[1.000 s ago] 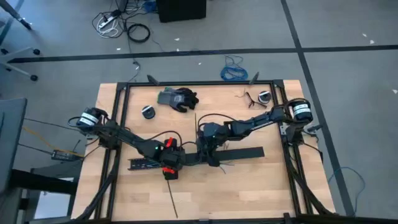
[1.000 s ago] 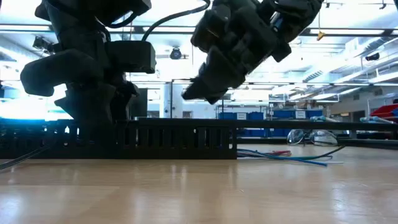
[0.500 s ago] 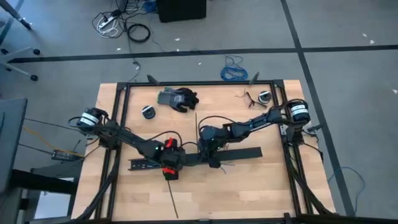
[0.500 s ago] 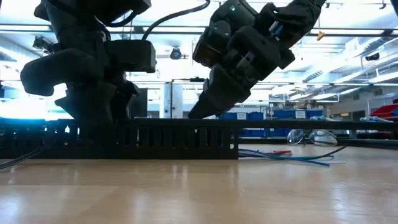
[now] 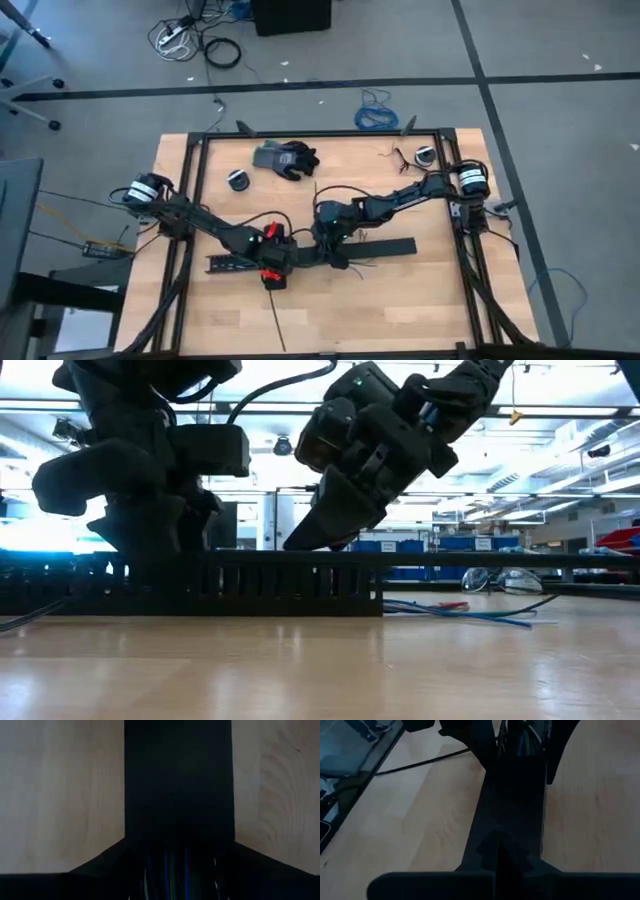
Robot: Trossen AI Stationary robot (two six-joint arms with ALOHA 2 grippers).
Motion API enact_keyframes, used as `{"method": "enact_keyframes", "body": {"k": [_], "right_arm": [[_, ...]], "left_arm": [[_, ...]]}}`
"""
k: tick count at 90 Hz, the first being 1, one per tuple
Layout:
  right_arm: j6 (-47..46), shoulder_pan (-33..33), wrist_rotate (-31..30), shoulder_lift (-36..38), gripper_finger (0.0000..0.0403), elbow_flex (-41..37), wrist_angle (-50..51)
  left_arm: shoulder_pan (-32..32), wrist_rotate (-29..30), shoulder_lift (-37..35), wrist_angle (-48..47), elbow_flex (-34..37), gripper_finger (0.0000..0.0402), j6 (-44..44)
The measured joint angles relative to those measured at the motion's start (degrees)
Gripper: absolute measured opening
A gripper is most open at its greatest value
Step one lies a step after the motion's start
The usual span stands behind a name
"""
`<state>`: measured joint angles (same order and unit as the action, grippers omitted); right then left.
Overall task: Ziptie cables
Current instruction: Close the black cable duct
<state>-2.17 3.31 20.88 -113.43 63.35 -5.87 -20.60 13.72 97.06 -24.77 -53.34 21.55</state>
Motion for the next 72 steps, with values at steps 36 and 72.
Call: {"method": "enact_keyframes", "body": {"k": [36, 72], "right_arm": [[-0.73, 0.69, 0.04, 0.16, 0.0000, 0.02, 2.97], [-0.83, 1.48, 1.04, 0.22, 0.0000, 0.02, 3.83]], "left_arm": [[0.13, -1.60, 0.00, -7.34, -4.02, 0.0323, -3.33], [-0.06, -2.13, 0.00, -12.18, -4.57, 0.0323, -3.32]]}}
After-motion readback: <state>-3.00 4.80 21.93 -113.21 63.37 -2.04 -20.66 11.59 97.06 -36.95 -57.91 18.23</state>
